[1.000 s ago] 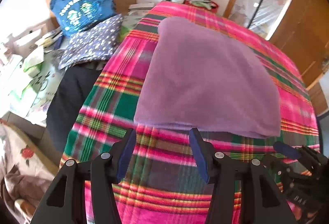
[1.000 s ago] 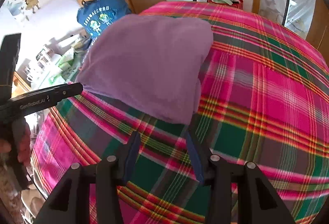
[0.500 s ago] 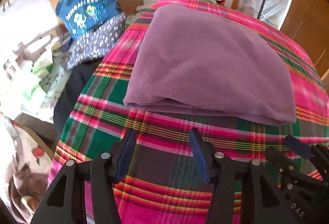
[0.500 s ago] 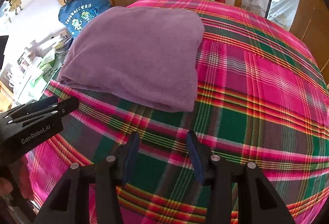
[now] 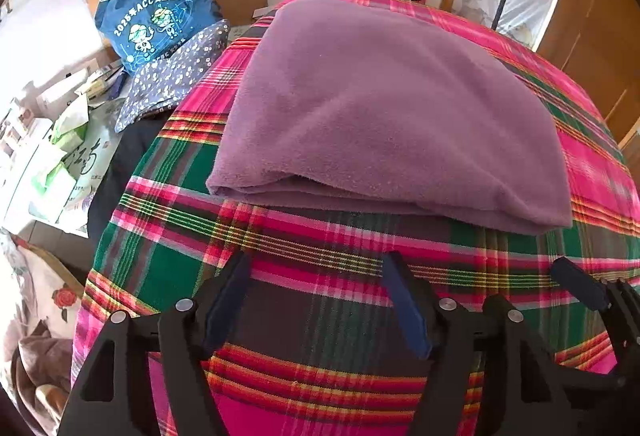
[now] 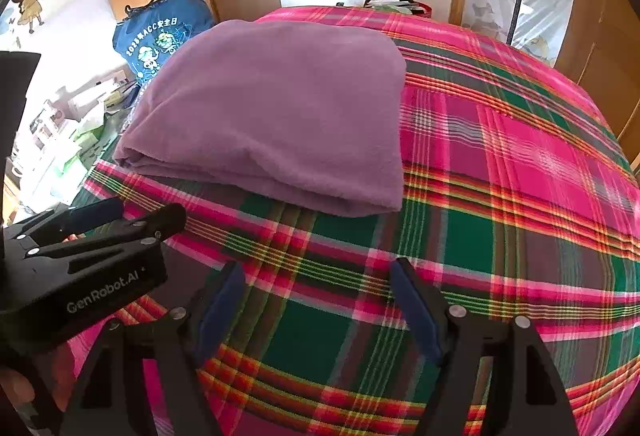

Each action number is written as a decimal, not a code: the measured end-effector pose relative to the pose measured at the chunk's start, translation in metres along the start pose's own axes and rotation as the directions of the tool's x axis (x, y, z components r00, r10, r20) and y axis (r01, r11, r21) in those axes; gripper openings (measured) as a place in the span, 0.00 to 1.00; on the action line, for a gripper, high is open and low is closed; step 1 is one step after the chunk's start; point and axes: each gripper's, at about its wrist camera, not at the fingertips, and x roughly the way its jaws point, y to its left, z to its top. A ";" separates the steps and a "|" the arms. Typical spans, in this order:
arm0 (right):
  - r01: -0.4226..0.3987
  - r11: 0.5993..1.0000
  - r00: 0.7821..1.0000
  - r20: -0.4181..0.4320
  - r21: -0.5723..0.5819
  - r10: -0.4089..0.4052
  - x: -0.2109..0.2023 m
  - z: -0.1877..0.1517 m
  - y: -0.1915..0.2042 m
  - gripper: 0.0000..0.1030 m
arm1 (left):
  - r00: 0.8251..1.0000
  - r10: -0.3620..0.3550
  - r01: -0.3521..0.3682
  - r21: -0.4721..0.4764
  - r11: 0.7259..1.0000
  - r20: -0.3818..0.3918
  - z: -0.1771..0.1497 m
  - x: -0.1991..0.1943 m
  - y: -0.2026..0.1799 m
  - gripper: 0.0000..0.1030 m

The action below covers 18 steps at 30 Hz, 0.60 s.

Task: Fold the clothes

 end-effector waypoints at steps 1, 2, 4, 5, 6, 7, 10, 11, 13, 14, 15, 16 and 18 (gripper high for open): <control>0.009 1.000 1.000 0.002 -0.004 -0.009 0.001 0.001 0.000 0.72 | 1.000 0.001 -0.001 0.000 1.000 0.001 0.000 0.000 0.000 0.69; 0.016 1.000 1.000 0.003 -0.010 -0.016 0.001 0.000 0.000 0.72 | 1.000 0.003 -0.003 0.000 1.000 0.001 -0.001 0.000 -0.001 0.70; 0.047 0.999 0.999 0.004 -0.020 -0.047 0.002 0.000 -0.001 0.73 | 1.000 0.004 -0.004 -0.001 1.000 0.002 -0.001 0.000 -0.002 0.70; 0.051 0.999 0.999 0.007 -0.019 -0.051 0.003 -0.001 -0.003 0.73 | 1.000 0.004 -0.004 -0.001 1.000 0.002 -0.002 -0.001 -0.003 0.71; 0.051 0.999 0.999 0.010 -0.015 -0.051 0.003 -0.001 -0.004 0.73 | 1.000 0.005 -0.005 0.000 1.000 0.001 -0.002 0.000 -0.003 0.72; 0.051 0.999 0.999 0.011 -0.012 -0.051 0.003 -0.001 -0.004 0.73 | 1.000 0.005 -0.005 0.000 1.000 0.002 -0.002 0.000 -0.004 0.72; 0.048 0.999 0.999 0.012 -0.013 -0.048 0.003 -0.001 -0.004 0.75 | 1.000 0.006 -0.006 -0.002 1.000 0.000 -0.002 0.000 -0.004 0.72; 0.047 0.999 0.999 0.012 -0.014 -0.047 0.003 -0.001 -0.004 0.75 | 1.000 0.006 -0.006 -0.002 1.000 0.000 -0.002 0.000 -0.004 0.73; 0.045 0.999 0.999 0.014 -0.016 -0.045 0.003 -0.001 -0.005 0.76 | 1.000 0.006 -0.006 -0.003 1.000 -0.003 -0.002 0.001 -0.005 0.73; 0.043 0.999 0.999 0.014 -0.015 -0.043 0.003 -0.002 -0.005 0.77 | 1.000 0.006 -0.006 -0.002 1.000 -0.003 -0.002 0.001 -0.005 0.73; 0.043 0.999 0.999 0.015 -0.017 -0.043 0.003 -0.001 -0.005 0.77 | 1.000 0.007 -0.007 -0.002 1.000 -0.003 -0.002 0.001 -0.005 0.73; 0.043 0.999 0.999 0.016 -0.019 -0.043 0.003 -0.001 -0.004 0.77 | 1.000 0.007 -0.007 -0.002 1.000 -0.003 -0.002 0.001 -0.005 0.73; 0.042 0.999 0.999 0.018 -0.020 -0.041 0.003 -0.002 -0.005 0.78 | 1.000 0.007 -0.007 -0.003 1.000 -0.006 -0.002 0.001 -0.005 0.73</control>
